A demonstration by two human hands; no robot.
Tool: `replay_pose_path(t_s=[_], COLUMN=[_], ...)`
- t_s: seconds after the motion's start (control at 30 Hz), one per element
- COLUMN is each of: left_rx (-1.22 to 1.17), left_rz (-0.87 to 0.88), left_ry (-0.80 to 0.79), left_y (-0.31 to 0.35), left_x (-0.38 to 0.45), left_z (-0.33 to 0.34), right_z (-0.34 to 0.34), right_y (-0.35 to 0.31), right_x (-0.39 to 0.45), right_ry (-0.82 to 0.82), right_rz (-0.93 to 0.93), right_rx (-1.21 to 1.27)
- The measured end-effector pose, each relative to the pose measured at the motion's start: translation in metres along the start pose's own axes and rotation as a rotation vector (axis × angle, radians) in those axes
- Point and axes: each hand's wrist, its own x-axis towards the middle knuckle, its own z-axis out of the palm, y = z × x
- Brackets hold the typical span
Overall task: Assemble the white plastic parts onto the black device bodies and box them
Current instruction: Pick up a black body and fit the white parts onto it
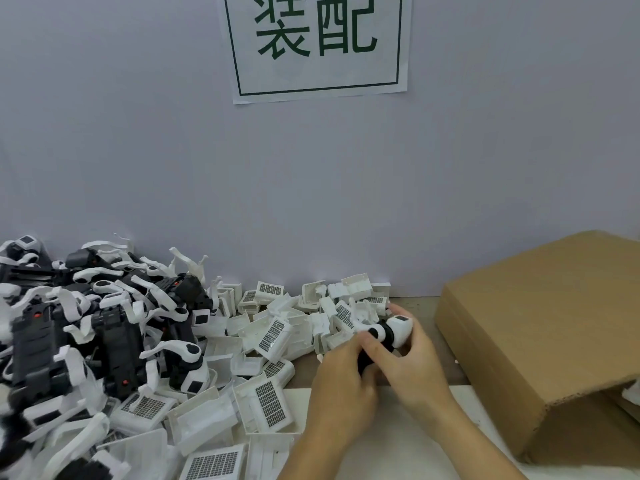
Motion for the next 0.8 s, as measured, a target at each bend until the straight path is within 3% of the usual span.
replay_pose_path(t_s=[0.13, 0.3, 0.5, 0.63, 0.73, 0.8], left_rx=[0.136, 0.138, 0.053, -0.248, -0.573, -0.893], left_rz=[0.045, 0.062, 0.023, -0.147, -0.4, -0.578], left_ry=[-0.03, -0.056, -0.031, 0.199, 0.368, 0.389], left_y=[0.002, 0.004, 0.0, 0.006, 0.01, 0.011], left_x=[0.0, -0.002, -0.001, 0.004, 0.011, 0.014], left_z=[-0.003, -0.004, -0.002, -0.004, -0.011, -0.017], right_z=[-0.001, -0.004, 0.003, 0.002, -0.002, -0.003], right_y=[0.002, 0.005, 0.002, 0.0, -0.003, -0.002], right_x=[0.007, 0.011, 0.004, -0.003, 0.0, 0.003], right_ry=[0.127, 0.195, 0.107, -0.02, 0.041, 0.09], right_rz=[0.032, 0.008, -0.06, -0.099, -0.056, -0.025], right_rx=[-0.084, -0.171, -0.112, -0.095, 0.01, 0.0])
